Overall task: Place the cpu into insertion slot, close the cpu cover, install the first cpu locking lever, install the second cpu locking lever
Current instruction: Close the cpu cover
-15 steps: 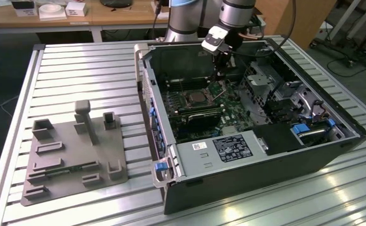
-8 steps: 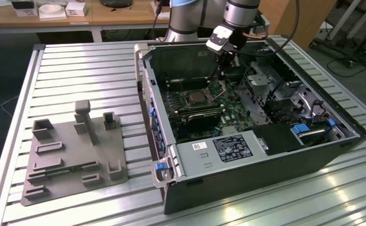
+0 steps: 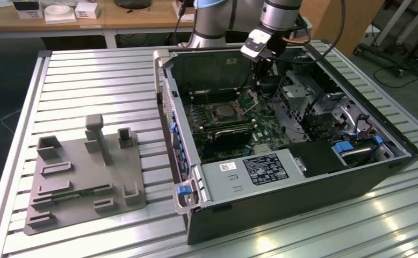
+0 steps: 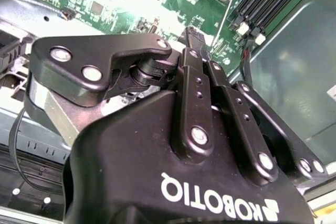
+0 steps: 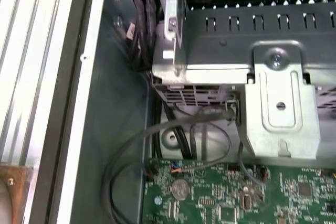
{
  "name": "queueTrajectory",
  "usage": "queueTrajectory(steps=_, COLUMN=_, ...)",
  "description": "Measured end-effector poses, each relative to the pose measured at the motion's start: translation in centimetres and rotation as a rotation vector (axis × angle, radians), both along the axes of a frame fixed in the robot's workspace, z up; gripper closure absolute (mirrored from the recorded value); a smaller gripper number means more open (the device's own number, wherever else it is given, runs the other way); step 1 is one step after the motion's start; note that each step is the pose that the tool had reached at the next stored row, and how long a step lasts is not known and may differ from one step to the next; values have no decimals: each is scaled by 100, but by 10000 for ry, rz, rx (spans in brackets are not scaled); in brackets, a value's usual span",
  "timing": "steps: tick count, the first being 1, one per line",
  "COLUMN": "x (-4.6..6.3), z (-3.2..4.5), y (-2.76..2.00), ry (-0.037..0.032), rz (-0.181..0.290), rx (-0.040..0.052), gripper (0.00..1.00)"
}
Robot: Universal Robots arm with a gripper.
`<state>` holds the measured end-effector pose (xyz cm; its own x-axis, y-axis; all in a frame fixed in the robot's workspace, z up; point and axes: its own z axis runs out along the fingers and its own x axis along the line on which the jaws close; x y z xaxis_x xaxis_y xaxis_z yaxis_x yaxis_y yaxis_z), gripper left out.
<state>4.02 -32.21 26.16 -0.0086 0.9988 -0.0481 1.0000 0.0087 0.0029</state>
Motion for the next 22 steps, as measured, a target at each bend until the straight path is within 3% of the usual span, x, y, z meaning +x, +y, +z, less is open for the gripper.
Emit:
queueTrajectory(steps=8, x=107, z=-37, y=18, ry=0, rz=0, rx=-2, gripper=90)
queueTrajectory(steps=13, x=150, z=-122, y=26, ry=1, rz=0, rx=-2, gripper=90)
queueTrajectory(steps=14, x=175, z=-206, y=29, ry=1, rz=0, rx=-2, gripper=90)
queueTrajectory(steps=15, x=175, z=-223, y=29, ry=1, rz=-1, rx=-2, gripper=90)
queueTrajectory(steps=22, x=151, z=-263, y=29, ry=2, rz=0, rx=-1, gripper=90)
